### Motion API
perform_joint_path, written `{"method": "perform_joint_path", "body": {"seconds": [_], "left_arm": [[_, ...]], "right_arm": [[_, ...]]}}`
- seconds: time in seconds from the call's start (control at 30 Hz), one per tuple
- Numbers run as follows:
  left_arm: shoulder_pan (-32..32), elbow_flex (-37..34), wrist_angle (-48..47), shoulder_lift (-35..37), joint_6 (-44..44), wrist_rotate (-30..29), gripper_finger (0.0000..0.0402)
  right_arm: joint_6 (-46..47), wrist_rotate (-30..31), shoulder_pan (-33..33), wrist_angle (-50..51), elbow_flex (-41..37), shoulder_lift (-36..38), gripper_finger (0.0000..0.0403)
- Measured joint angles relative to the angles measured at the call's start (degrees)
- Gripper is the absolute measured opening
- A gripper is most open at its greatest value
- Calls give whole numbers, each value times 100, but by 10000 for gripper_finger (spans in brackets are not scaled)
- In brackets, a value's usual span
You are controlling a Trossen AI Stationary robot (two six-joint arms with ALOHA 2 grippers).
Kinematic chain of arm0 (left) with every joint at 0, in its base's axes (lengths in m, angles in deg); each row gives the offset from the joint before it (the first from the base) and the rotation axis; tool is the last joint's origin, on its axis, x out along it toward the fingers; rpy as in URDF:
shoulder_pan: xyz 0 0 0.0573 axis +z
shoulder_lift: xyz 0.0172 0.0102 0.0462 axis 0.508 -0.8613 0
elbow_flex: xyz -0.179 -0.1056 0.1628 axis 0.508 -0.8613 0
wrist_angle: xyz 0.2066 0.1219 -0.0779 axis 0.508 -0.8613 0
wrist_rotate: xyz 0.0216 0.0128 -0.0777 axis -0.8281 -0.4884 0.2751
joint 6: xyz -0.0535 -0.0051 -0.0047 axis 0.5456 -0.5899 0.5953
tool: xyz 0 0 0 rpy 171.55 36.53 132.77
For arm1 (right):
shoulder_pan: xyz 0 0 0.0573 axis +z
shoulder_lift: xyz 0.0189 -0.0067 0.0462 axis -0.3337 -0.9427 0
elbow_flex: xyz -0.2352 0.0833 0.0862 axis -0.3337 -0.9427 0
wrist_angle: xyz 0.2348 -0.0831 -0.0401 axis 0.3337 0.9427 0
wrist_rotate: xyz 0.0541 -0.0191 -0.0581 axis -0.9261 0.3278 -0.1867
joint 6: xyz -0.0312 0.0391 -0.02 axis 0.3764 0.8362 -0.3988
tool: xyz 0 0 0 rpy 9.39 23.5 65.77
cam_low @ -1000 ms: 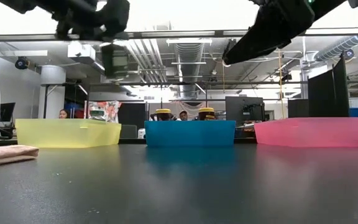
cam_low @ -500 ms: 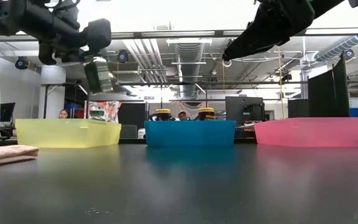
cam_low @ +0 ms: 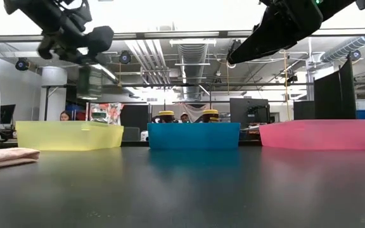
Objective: Sort spices by type
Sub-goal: Put the green seasoning bottle into the yellow bin
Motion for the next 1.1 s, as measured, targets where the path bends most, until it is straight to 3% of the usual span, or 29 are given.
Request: {"method": "perform_joint_path", "body": {"seconds": [0.13,0.47,0.9,1.1], "left_arm": [[40,114,-1266,-112,1202,-228,182],[145,-727,-1210,-99,2572,-253,182],[970,-915,-556,-436,2291,-103,182],[1128,-917,-146,-757,2052,232,182]], "right_arm": [[7,2,0,-6,-2,0,239],[73,2,0,-14,-2,0,231],[-48,0,-115,-46,-15,0,234],[-89,-9,-217,-50,-52,0,227]]}}
